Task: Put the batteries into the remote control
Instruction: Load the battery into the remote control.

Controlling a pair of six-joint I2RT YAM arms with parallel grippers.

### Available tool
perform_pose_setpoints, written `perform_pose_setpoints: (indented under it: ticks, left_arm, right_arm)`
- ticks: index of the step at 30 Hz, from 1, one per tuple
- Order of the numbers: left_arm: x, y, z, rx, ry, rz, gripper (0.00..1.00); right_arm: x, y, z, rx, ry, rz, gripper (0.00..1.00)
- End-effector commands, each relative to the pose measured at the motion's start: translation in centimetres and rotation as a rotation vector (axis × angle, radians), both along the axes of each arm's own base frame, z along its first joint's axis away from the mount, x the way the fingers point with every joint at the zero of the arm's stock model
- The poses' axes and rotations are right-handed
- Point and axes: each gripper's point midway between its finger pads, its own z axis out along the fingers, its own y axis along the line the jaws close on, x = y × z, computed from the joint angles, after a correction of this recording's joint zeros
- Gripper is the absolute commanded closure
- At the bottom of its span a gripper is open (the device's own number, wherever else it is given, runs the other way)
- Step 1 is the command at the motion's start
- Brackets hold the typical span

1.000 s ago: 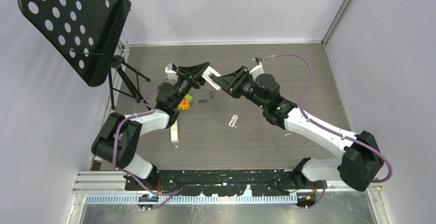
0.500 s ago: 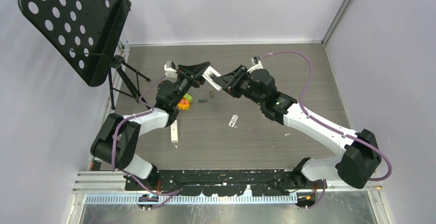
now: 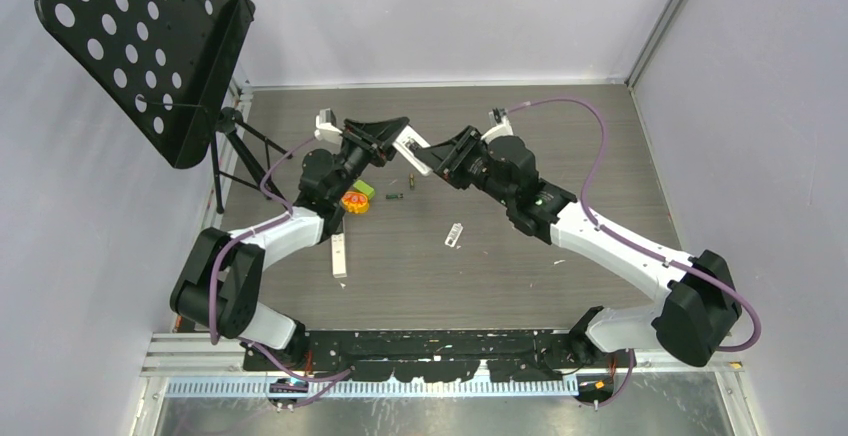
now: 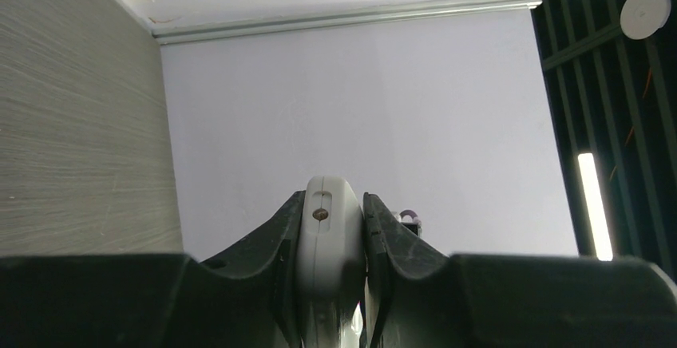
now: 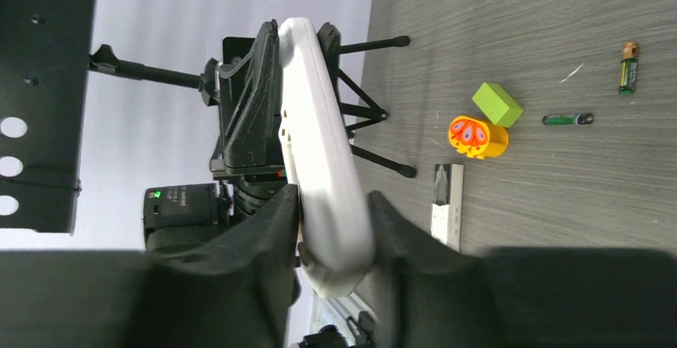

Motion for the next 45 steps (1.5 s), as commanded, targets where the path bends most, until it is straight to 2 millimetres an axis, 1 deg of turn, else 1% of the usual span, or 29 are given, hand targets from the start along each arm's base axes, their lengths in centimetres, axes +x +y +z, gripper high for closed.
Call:
perform_pose_setpoints:
  ticks: [1,2,3,5,7,8,13,17,19,23,26,27,30,33,36,38,40,43,45]
  left_arm:
    - [-3.4,-1.7,4.1,0.087,-0.239,-0.111,1.0]
    - [-3.5,-1.6,3.8,0.097,-0.241,-0.114,1.0]
    - [-3.5,-1.7,3.6,0.107,-0.243,-0.118,1.0]
    - [-3.6,-1.8,2.8,0.129,-0.238,-0.136,1.0]
    - [-3.8,-1.9,2.2,0.138,-0.232,-0.154,1.0]
    - [-3.9,-1.9,1.9,0.142,-0.229,-0.161,1.0]
    - [-4.2,-2.0,1.1,0.16,-0.225,-0.18,1.0]
    - [-4.4,-2.2,0.5,0.187,-0.23,-0.194,1.0]
    - [-4.5,-2.3,0.2,0.202,-0.236,-0.204,1.0]
    - [-4.9,-2.4,-0.3,0.225,-0.248,-0.218,1.0]
    - [-5.3,-2.8,-0.3,0.243,-0.268,-0.251,1.0]
    - [-5.5,-2.9,-0.3,0.246,-0.278,-0.263,1.0]
    - [-6.4,-3.3,-0.1,0.251,-0.313,-0.314,1.0]
    - [-7.6,-3.7,0.3,0.249,-0.356,-0.385,1.0]
    - [-9.2,-4.2,0.9,0.238,-0.411,-0.484,1.0]
    - [-10.2,-4.2,1.7,0.213,-0.456,-0.529,1.0]
    - [-11.0,-4.2,2.1,0.196,-0.484,-0.561,1.0]
    - [-11.3,-4.1,2.3,0.189,-0.494,-0.565,1.0]
    - [-11.4,-4.0,2.2,0.201,-0.495,-0.558,0.96]
  right_arm:
    - [-0.3,-1.3,-4.5,-0.188,-0.028,0.033,0.51]
    - [-0.3,-1.4,-3.5,-0.152,-0.056,0.032,0.44]
    - [-0.2,-1.7,-3.3,-0.132,-0.063,0.024,0.4]
    - [-1.1,-1.5,-1.5,-0.06,-0.116,0.068,0.33]
    - [-1.7,-1.6,-0.4,-0.011,-0.162,0.087,0.27]
    - [-2.0,-1.7,0.0,0.006,-0.18,0.098,0.26]
    - [-3.0,-1.8,0.2,0.04,-0.216,0.143,0.21]
    - [-4.3,-1.5,1.3,0.097,-0.278,0.209,0.2]
    - [-4.7,-1.3,1.5,0.106,-0.289,0.232,0.2]
    - [-4.9,-1.1,0.4,0.073,-0.283,0.257,0.2]
    - [-5.4,-0.6,-0.8,-0.002,-0.296,0.323,0.2]
    - [-5.5,-0.5,-1.1,-0.025,-0.299,0.342,0.21]
    - [-6.7,0.4,-1.0,-0.059,-0.327,0.452,0.25]
    - [-8.3,1.2,-0.3,-0.04,-0.367,0.58,0.28]
    - [-9.1,1.9,-0.5,-0.024,-0.382,0.656,0.33]
    - [-9.1,2.2,-0.8,-0.018,-0.372,0.681,0.41]
    - [-9.0,2.6,-0.5,0.011,-0.375,0.685,0.5]
    - [-9.0,2.8,-0.2,0.064,-0.367,0.684,0.62]
    - [-9.0,3.0,-0.2,0.088,-0.361,0.69,0.72]
